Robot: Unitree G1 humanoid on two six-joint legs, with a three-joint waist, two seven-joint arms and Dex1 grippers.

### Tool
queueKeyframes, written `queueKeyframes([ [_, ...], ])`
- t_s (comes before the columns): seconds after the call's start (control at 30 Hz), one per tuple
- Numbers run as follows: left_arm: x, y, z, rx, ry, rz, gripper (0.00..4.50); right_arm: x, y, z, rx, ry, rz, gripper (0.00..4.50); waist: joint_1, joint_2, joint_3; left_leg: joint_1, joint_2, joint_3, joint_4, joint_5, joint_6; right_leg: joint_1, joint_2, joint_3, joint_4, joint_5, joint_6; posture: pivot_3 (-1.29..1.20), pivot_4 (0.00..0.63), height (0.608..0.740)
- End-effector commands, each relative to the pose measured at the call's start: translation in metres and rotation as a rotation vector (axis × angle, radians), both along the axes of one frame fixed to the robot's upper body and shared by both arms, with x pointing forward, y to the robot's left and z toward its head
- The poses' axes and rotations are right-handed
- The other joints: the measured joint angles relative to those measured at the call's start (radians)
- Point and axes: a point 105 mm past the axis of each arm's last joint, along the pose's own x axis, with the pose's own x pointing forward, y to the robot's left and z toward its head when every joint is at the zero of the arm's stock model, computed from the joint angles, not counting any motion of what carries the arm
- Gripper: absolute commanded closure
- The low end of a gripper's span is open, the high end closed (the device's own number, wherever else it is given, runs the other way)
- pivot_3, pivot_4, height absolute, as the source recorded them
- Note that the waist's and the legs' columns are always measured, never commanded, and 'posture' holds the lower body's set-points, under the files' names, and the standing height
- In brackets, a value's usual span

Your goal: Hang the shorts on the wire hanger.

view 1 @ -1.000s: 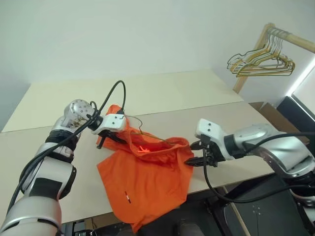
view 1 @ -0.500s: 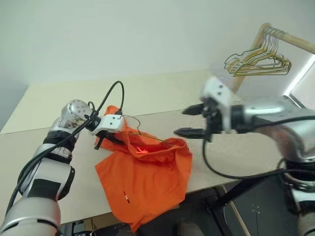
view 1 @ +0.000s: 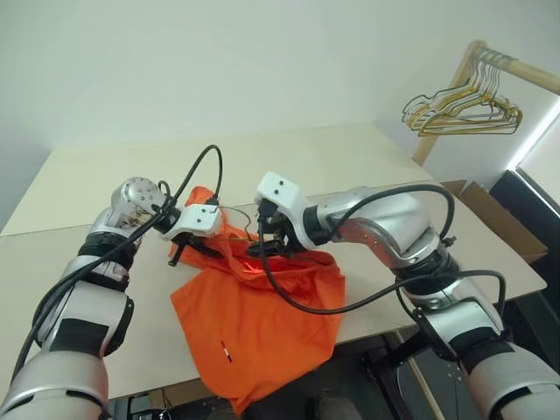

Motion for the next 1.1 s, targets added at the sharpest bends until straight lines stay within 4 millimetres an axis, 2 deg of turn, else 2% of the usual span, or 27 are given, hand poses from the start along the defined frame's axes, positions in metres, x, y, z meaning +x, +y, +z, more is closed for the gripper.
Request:
queueKeyframes([
  [0.03, 0.003, 0.000, 0.014, -0.021, -0.045, -0.006, 4.50, 0.001, 0.001, 0.014, 0.020, -0.036, 0.012, 2.71, -0.007, 0.000, 0.000, 0.000, 0.000, 0.000, 0.000, 0.000, 0.000, 0.000, 0.000, 0.000, 0.000, 0.000, 0.000, -0.09, 0.000, 0.740],
  [0.2, 0.002, 0.000, 0.015, -0.027, -0.051, -0.007, 4.50, 0.002, 0.002, 0.014, 0.023, -0.054, 0.023, 4.46, -0.010, 0.000, 0.000, 0.000, 0.000, 0.000, 0.000, 0.000, 0.000, 0.000, 0.000, 0.000, 0.000, 0.000, 0.000, -0.08, 0.000, 0.740],
  [0.3, 0.003, -0.002, 0.017, -0.050, -0.058, -0.005, 4.50, 0.001, 0.001, 0.015, 0.025, -0.074, 0.041, 4.46, -0.010, 0.000, 0.000, 0.001, 0.000, 0.000, 0.000, 0.000, 0.000, 0.000, 0.000, 0.000, 0.000, 0.000, 0.000, -0.08, 0.000, 0.740],
  [0.4, 0.006, -0.004, 0.027, -0.115, -0.056, 0.022, 3.75, 0.001, -0.003, 0.014, 0.016, -0.110, 0.058, 4.50, -0.007, 0.000, 0.000, 0.000, 0.001, 0.000, 0.000, 0.000, 0.000, 0.000, 0.000, 0.000, 0.000, 0.000, 0.000, -0.08, 0.000, 0.740],
  [0.57, 0.010, 0.002, 0.049, -0.210, -0.053, 0.099, 2.14, -0.001, -0.014, 0.015, 0.021, -0.141, 0.081, 4.50, -0.007, 0.000, 0.000, 0.000, 0.001, -0.001, 0.000, 0.000, 0.000, 0.000, 0.000, 0.000, 0.000, 0.000, 0.000, -0.08, 0.000, 0.740],
  [0.77, 0.009, 0.026, 0.044, -0.167, -0.044, 0.168, 0.15, -0.004, -0.021, 0.015, 0.029, -0.156, 0.087, 4.50, -0.009, 0.000, 0.000, 0.001, 0.001, 0.000, 0.000, 0.000, 0.000, 0.000, 0.001, 0.001, 0.001, 0.000, 0.000, -0.08, 0.000, 0.740],
  [1.0, 0.010, 0.031, 0.019, -0.114, -0.119, 0.152, 0.04, -0.005, -0.025, 0.023, 0.048, -0.174, 0.085, 4.50, -0.003, 0.000, 0.000, 0.001, 0.001, 0.000, 0.000, 0.000, 0.000, 0.000, 0.000, 0.001, 0.001, 0.000, 0.000, -0.09, 0.000, 0.740],
  [1.1, 0.012, 0.027, 0.018, -0.115, -0.141, 0.137, 0.67, -0.006, -0.026, 0.024, 0.049, -0.177, 0.089, 4.50, -0.002, 0.000, 0.000, 0.001, 0.001, 0.000, 0.000, 0.000, 0.000, 0.000, 0.000, 0.000, 0.001, 0.000, 0.000, -0.09, 0.000, 0.740],
])
